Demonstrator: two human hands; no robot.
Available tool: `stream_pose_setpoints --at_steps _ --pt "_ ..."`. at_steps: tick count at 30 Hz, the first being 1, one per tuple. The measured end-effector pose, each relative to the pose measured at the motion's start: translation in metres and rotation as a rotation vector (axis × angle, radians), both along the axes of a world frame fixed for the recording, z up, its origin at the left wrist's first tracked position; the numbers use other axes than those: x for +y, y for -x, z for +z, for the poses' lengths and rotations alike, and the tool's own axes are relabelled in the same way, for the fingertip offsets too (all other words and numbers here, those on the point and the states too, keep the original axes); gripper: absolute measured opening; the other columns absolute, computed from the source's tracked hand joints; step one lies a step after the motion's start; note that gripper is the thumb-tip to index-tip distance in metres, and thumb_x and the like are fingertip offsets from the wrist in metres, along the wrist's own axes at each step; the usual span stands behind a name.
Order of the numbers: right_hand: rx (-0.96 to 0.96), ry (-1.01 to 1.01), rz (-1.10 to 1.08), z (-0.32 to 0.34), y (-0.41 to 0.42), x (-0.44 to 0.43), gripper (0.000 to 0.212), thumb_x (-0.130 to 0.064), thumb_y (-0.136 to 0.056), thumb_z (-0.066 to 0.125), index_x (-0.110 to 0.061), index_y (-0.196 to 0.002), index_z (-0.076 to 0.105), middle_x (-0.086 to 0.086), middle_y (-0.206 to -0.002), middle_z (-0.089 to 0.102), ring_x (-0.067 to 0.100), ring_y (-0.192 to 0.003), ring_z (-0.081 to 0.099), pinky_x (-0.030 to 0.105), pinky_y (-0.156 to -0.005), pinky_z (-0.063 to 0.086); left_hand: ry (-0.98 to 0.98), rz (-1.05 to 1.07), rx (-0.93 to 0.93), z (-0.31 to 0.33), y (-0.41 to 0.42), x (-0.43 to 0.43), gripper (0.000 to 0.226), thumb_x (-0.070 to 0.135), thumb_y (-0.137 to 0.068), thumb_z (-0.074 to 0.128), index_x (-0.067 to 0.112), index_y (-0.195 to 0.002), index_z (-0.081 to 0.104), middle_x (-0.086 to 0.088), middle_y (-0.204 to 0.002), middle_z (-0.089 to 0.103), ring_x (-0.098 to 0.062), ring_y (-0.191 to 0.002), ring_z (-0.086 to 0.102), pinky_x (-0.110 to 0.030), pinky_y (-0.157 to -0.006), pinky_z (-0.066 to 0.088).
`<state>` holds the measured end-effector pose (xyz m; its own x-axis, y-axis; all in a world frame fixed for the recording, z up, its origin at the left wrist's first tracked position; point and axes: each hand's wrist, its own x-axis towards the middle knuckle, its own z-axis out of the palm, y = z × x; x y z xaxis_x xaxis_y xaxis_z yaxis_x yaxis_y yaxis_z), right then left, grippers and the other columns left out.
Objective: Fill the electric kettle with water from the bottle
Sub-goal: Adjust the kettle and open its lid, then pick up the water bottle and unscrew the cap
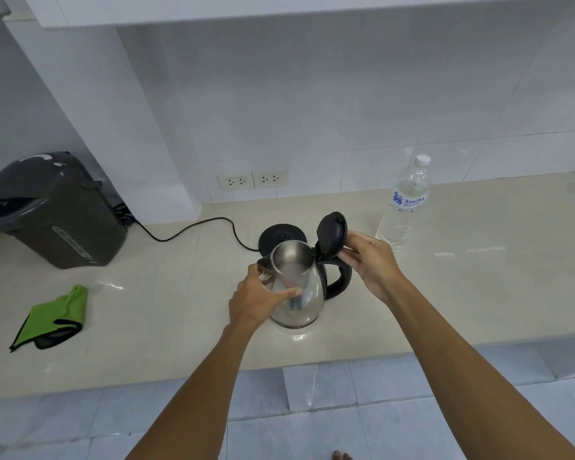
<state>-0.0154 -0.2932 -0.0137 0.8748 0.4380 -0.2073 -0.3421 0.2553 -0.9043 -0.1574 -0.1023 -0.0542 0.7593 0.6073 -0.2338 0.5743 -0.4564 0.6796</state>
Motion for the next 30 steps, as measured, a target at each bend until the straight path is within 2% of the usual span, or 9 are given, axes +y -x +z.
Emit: stream_pose_setpoints --at_steps 10,14,19,22,24,27,30 --pt "0.082 -0.079 -0.065 -0.023 -0.002 -0.01 0.024 -0.002 -0.1 0.056 0.006 -0.117 0.071 0.018 -0.116 0.075 0.028 -0.111 0.072 0.035 -0.099 0.056 -0.008 -0.007 -0.004 0.002 0.0 -0.001 0.105 0.074 -0.06 0.092 0.026 -0.142 0.048 0.003 -0.14 0.068 -0.025 -0.126 0.066 -0.042 -0.097 0.055" --pt "0.075 -0.078 -0.15 -0.029 0.0 -0.014 0.018 0.0 -0.099 0.058 0.003 -0.104 0.075 0.016 -0.105 0.078 0.027 -0.103 0.075 0.03 -0.091 0.06 -0.025 -0.016 0.007 0.002 -0.001 -0.001 0.107 0.074 -0.059 0.091 0.025 -0.143 0.048 0.002 -0.141 0.067 -0.025 -0.126 0.066 -0.041 -0.095 0.054" --pt "0.111 -0.092 -0.135 -0.03 0.001 -0.017 0.02 -0.002 -0.098 0.062 0.006 -0.113 0.071 0.017 -0.108 0.077 0.027 -0.103 0.075 0.027 -0.085 0.061 -0.03 -0.016 0.013 0.004 0.0 -0.001 0.103 0.074 -0.059 0.091 0.024 -0.139 0.048 0.003 -0.14 0.066 -0.025 -0.126 0.064 -0.042 -0.096 0.055" --pt "0.097 -0.005 -0.146 -0.025 0.001 -0.021 0.02 -0.008 -0.099 0.062 0.0 -0.115 0.072 0.013 -0.108 0.078 0.027 -0.1 0.076 0.031 -0.085 0.062 -0.027 -0.021 -0.032 0.008 0.001 -0.001 0.108 0.071 -0.06 0.092 0.025 -0.144 0.045 0.004 -0.145 0.061 -0.023 -0.133 0.06 -0.043 -0.1 0.052" --pt "0.056 0.103 -0.173 -0.02 -0.001 -0.03 0.02 -0.014 -0.099 0.065 -0.004 -0.114 0.073 0.012 -0.106 0.079 0.027 -0.096 0.077 0.035 -0.084 0.062 -0.048 -0.028 -0.073 0.015 0.001 -0.001 0.119 0.074 -0.06 0.09 0.024 -0.155 0.038 0.003 -0.155 0.052 -0.022 -0.143 0.051 -0.046 -0.11 0.047" --pt "-0.089 0.317 -0.198 -0.007 -0.011 -0.047 0.022 -0.022 -0.097 0.068 -0.006 -0.111 0.074 0.011 -0.104 0.078 0.027 -0.089 0.075 0.038 -0.079 0.064 -0.131 -0.092 -0.112 0.032 -0.003 -0.004 0.127 0.081 -0.065 0.082 0.022 -0.164 0.029 0.003 -0.165 0.039 -0.021 -0.153 0.035 -0.048 -0.123 0.029" --pt "-0.213 0.443 -0.227 0.017 -0.022 -0.064 0.019 -0.022 -0.097 0.066 -0.011 -0.109 0.075 0.008 -0.103 0.078 0.028 -0.092 0.076 0.038 -0.076 0.064 -0.165 -0.165 -0.178 0.056 -0.014 -0.018 0.124 0.085 -0.069 0.076 0.022 -0.164 0.028 0.004 -0.167 0.036 -0.02 -0.155 0.031 -0.047 -0.124 0.025"
